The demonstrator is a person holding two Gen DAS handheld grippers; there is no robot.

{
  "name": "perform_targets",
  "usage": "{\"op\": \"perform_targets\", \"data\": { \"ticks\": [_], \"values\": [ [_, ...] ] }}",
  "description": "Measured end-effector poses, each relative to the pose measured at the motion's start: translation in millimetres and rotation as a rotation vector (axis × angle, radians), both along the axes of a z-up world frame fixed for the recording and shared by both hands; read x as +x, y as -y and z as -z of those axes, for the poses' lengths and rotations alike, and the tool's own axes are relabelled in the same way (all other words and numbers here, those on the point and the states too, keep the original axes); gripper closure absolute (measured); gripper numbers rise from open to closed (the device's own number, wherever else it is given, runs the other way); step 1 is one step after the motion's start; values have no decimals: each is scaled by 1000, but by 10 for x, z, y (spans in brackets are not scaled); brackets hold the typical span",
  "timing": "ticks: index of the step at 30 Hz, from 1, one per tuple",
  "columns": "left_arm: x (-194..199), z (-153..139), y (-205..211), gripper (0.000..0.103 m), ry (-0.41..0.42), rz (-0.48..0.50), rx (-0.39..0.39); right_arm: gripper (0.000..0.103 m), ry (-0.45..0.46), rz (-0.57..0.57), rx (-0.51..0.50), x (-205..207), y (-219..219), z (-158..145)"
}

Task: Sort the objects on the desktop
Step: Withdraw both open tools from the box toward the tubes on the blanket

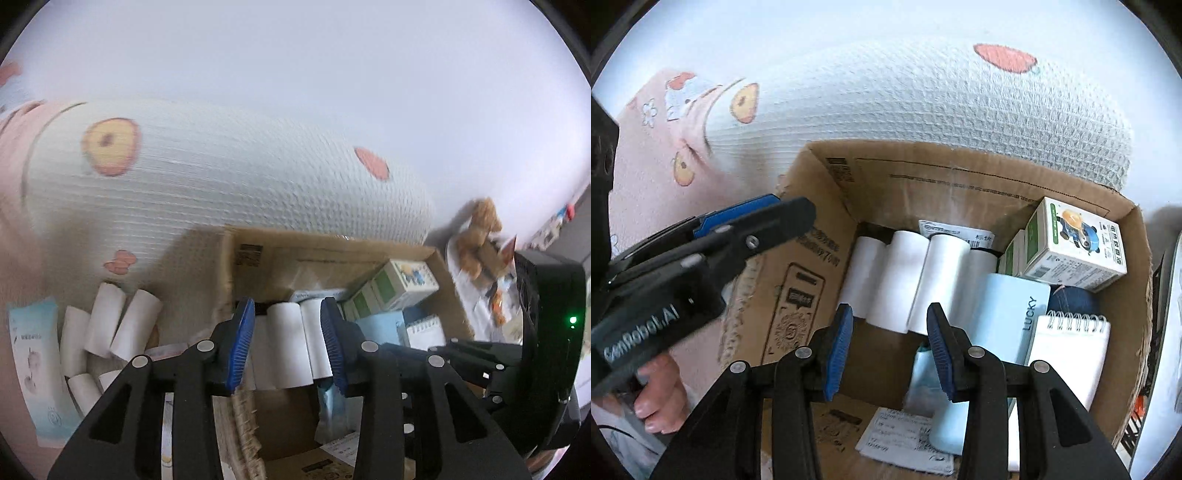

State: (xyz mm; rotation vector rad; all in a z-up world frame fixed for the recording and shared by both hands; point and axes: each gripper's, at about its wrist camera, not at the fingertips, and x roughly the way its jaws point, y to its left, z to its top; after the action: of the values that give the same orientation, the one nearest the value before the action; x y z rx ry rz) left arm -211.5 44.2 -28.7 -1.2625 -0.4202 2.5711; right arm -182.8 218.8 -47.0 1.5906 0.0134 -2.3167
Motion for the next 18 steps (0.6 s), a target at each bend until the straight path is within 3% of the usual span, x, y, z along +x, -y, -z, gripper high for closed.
{"op": "perform_targets", "data": {
  "ticks": [3,6,10,12,18],
  "values": [
    [137,-3,215,62,-46,-42,61,65,-18,-2,16,14,221,114],
    [304,5,468,63,-95,-107,90,65,-43,-22,34,92,337,-3],
    [487,101,718,73,-135,-233,10,65,-59,-63,45,175,476,-139],
    [565,188,822,73,-138,-260,-9,65,-55,-63,57,183,534,-117],
    [815,510,1133,73,-88,-323,4,65,-106,-120,37,405,711,-210]
  ]
}}
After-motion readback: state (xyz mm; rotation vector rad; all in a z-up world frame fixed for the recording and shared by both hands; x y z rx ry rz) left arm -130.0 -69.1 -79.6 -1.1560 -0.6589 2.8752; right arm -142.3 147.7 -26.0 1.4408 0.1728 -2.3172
